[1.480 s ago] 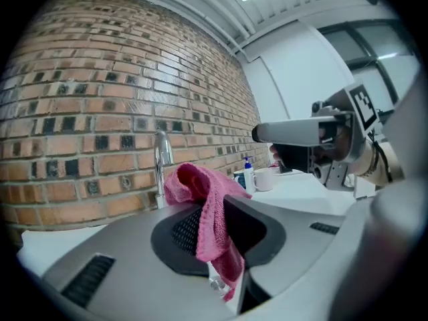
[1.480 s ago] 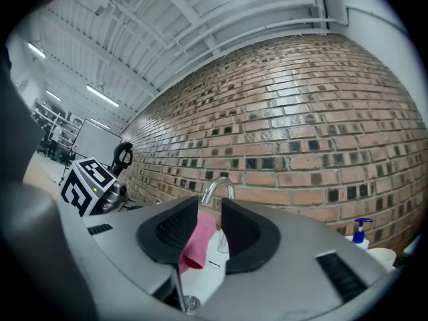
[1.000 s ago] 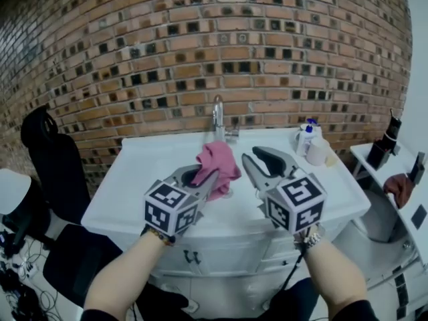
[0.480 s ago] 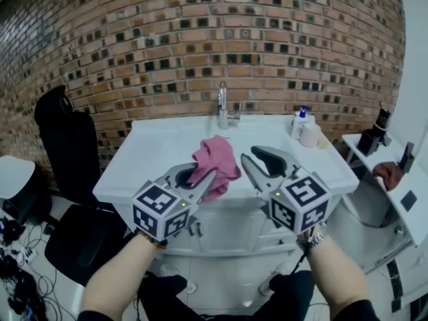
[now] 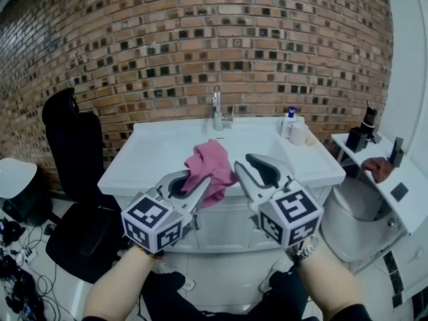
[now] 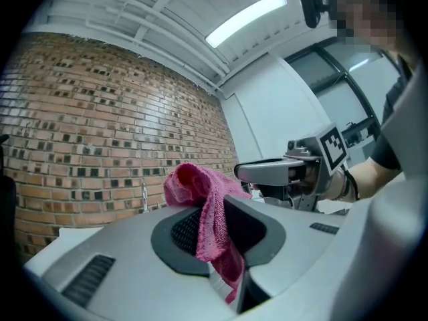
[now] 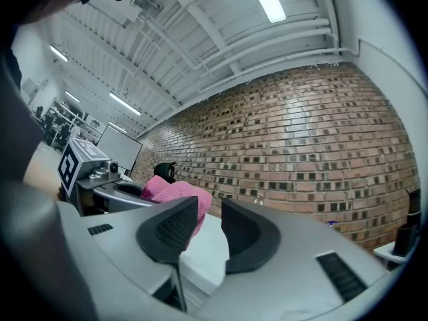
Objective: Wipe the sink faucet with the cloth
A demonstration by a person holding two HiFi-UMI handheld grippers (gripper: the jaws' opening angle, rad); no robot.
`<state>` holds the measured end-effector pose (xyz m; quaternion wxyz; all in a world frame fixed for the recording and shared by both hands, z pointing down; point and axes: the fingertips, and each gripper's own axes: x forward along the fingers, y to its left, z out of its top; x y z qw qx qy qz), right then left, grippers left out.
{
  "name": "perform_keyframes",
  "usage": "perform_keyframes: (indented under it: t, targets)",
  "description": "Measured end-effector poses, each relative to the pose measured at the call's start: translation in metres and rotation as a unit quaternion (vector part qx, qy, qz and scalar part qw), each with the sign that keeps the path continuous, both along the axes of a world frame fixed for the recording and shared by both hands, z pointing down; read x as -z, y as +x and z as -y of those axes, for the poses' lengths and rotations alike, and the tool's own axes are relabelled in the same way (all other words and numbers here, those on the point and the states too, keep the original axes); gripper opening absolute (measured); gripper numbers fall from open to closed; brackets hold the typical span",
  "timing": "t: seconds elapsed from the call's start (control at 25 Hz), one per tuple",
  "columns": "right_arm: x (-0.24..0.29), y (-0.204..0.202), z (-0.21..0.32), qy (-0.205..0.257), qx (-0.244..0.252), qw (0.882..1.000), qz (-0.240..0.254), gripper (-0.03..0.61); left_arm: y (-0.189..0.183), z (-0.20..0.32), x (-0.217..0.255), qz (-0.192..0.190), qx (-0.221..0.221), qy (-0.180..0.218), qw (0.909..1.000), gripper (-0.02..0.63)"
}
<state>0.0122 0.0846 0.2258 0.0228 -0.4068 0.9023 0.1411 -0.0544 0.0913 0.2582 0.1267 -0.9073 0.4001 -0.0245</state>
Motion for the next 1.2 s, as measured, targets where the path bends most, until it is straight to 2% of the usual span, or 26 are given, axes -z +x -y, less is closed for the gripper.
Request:
perform_keyframes:
  t: [0.16,0.4,0.8,1.2]
  targets:
    - [-0.003,0.007,-0.019,0.014,-0.021,1.000,0.013,0.061,0.005,-0.021,-0.004,-0.014,0.009,-0.002,0.9999,0.063]
    - [-0.010,0.016,-0.038,0.022,-0.034,0.999,0.032,0.014,0.001,-0.043,-0.006,-0.047,0.027,-0.004,0.9985,0.063]
    - [-0.017,0.008,-0.057,0.014,-0.028,0.999,0.030,0.011,-0.005,-0.065,0.010,-0.053,0.050,0.025,0.9970,0.063]
    - [-0.018,0.007,-0.064,0.012,-0.028,0.999,0.017,0.009,-0.005,-0.068,0.015,-0.056,0.053,0.031,0.9966,0.063]
